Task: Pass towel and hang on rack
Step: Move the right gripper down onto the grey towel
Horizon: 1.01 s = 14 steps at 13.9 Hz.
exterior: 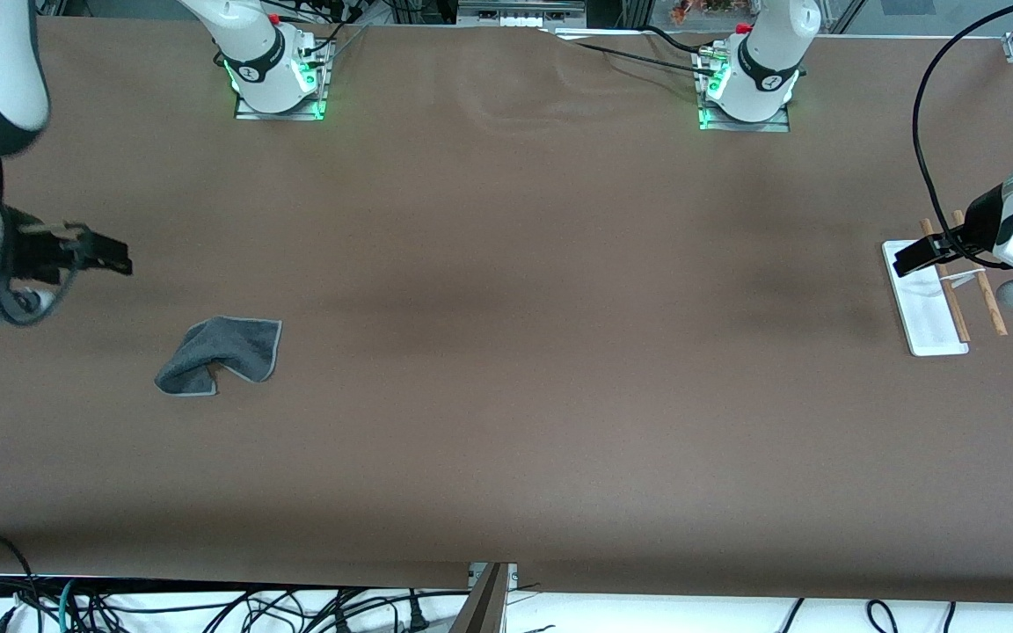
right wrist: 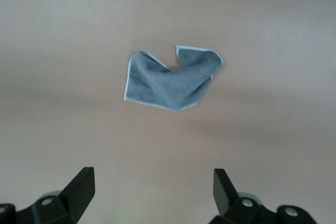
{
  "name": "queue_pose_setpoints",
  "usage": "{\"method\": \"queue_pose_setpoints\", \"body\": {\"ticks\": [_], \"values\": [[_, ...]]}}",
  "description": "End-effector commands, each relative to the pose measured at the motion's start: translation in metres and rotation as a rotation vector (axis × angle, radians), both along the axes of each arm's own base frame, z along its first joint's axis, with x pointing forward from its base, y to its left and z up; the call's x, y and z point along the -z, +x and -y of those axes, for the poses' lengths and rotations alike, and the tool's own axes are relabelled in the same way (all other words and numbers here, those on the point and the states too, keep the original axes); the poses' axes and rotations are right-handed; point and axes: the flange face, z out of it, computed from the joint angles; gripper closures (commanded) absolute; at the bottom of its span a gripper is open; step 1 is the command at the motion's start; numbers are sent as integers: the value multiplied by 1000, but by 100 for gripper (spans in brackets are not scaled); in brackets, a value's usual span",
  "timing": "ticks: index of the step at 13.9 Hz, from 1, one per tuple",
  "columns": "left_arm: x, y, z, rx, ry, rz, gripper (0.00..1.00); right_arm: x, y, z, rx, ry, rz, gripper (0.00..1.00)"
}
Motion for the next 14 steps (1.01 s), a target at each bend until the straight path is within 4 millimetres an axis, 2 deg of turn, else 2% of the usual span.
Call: {"method": "queue_pose_setpoints", "body": {"ticks": [1, 5, 9, 11, 14], "values": [[-3, 3, -3, 14, -11, 0, 0, 22, 14, -7, 0, 25, 8, 0], [-3, 3, -3, 14, -11, 0, 0, 73, 33, -24, -18, 35, 12, 0], [-3, 3, -2, 15, -11, -1, 0, 131, 42, -58, -54, 29, 7, 0], [-3, 3, -3, 14, -11, -1, 0, 168, 36, -74, -32, 17, 38, 0], [-3, 3, -3, 14, -11, -1, 0, 215, 20, -78, -42, 16, 55, 0]]}}
